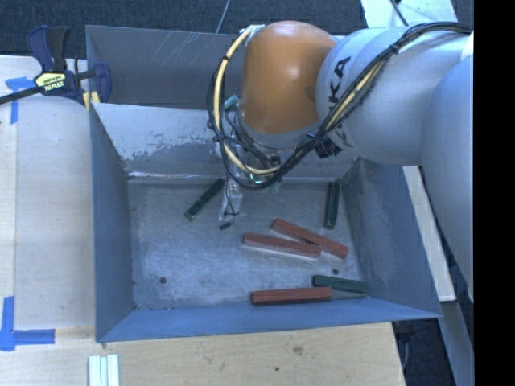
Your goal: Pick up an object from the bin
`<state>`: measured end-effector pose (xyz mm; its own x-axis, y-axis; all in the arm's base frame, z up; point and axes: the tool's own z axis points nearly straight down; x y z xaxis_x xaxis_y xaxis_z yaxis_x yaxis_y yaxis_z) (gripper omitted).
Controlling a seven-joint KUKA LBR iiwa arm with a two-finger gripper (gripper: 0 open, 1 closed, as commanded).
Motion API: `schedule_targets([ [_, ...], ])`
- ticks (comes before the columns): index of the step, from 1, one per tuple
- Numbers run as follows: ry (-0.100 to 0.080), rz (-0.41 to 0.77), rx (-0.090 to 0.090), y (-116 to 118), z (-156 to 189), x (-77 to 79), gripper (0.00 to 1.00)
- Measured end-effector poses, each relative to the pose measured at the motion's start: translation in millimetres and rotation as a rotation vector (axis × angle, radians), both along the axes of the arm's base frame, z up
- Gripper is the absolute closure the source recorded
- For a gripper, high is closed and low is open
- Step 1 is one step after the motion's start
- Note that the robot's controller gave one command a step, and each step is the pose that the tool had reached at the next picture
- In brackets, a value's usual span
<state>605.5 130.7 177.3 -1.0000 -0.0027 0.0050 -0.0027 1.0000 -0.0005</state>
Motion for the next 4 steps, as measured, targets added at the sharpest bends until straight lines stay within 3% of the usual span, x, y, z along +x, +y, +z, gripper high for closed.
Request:
schedule_targets([
  [1, -0.008, -0.003, 0.001, -1, 5, 1.8, 0.0],
  [2, -0.011, 0.131, 0.001, 4, -69, 16.5, 0.0],
  [3, -0.005, 0.127, 0.001, 2, -105, 16.6, 0.0],
  [4, -0.008, 0.268, 0.002, 1, -62, 19.0, 0.0],
])
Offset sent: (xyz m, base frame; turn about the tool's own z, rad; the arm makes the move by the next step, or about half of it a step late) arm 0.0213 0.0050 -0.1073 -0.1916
